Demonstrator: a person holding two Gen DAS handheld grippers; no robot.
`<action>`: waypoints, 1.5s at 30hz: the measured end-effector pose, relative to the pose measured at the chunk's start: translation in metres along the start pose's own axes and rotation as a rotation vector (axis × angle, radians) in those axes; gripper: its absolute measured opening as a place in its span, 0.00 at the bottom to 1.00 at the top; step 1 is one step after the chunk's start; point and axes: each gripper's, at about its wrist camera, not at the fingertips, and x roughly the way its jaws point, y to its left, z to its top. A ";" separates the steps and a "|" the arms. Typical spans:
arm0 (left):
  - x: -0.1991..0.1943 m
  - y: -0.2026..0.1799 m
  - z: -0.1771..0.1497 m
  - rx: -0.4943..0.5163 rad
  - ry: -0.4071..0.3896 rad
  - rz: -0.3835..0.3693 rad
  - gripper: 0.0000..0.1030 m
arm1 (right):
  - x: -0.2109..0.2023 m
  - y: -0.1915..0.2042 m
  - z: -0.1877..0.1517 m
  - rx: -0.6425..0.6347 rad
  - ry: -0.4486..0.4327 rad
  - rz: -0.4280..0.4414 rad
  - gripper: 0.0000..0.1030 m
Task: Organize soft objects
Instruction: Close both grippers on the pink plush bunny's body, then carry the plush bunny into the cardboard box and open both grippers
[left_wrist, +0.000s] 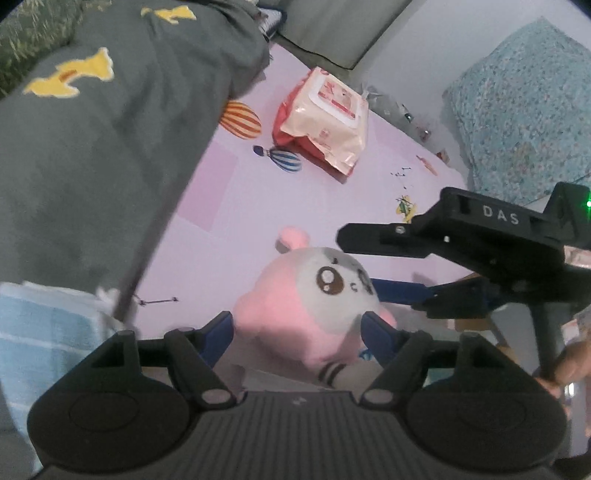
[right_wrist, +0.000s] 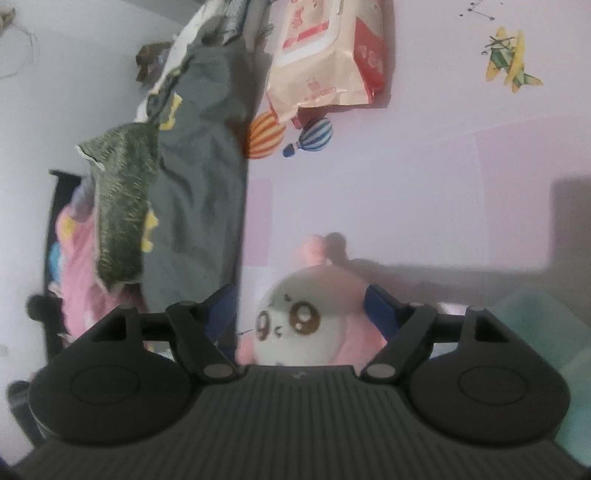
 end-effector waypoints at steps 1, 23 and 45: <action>0.000 -0.001 0.001 -0.001 -0.003 -0.003 0.74 | 0.000 -0.001 0.001 0.002 -0.001 0.001 0.75; -0.007 -0.027 0.008 0.034 -0.003 0.003 0.76 | -0.010 -0.001 0.001 -0.034 0.019 0.037 0.69; -0.050 -0.284 -0.083 0.451 -0.013 -0.249 0.76 | -0.316 -0.104 -0.100 0.038 -0.401 0.062 0.71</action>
